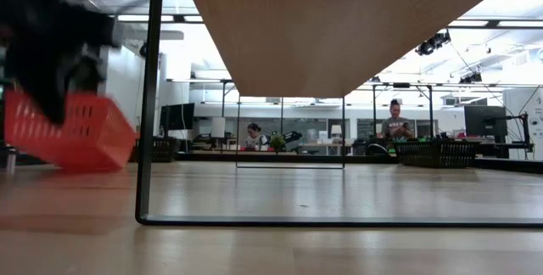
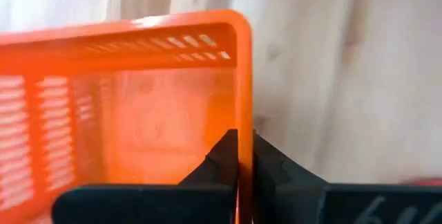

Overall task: Stack baskets on shelf by color
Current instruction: Stack the orange bin on top of the orange bin on the shelf

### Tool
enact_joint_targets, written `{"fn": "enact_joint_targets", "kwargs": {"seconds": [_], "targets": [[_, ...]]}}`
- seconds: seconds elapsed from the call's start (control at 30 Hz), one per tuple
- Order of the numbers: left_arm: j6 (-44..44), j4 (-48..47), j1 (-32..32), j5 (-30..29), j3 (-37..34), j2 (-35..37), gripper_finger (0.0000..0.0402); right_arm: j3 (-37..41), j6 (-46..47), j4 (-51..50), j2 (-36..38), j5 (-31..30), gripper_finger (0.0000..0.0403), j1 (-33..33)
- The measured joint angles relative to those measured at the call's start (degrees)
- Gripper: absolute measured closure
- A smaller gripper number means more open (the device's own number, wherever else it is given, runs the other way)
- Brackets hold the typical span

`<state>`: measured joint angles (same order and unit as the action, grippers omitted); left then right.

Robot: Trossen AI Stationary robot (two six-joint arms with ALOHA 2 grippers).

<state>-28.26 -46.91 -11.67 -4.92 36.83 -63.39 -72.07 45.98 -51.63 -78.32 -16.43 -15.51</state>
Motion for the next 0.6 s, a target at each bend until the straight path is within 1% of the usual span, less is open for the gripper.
{"fn": "enact_joint_targets", "kwargs": {"seconds": [0.13,0.27,0.43,0.5,0.6], "targets": [[4.2,-5.7,-1.9,-0.1,9.0,1.8,0.04,0.0,-0.6,0.0,0.0,0.0,0.0403,0.0],[9.3,-13.4,-3.6,-1.0,19.1,1.9,0.0401,0.0,-1.5,0.5,0.0,0.0,0.0403,0.0],[17.0,-25.6,-5.1,-4.6,32.5,0.5,0.0401,0.0,-1.5,0.9,0.4,0.0,0.0403,0.0],[21.7,-30.1,-5.4,-6.4,37.8,-0.7,0.0401,0.0,-2.4,1.5,1.1,0.0,0.0403,0.0],[32.6,-35.9,-5.4,-9.8,44.9,-2.9,0.0401,0.0,-5.0,2.6,2.1,-0.2,0.0403,0.0]]}}
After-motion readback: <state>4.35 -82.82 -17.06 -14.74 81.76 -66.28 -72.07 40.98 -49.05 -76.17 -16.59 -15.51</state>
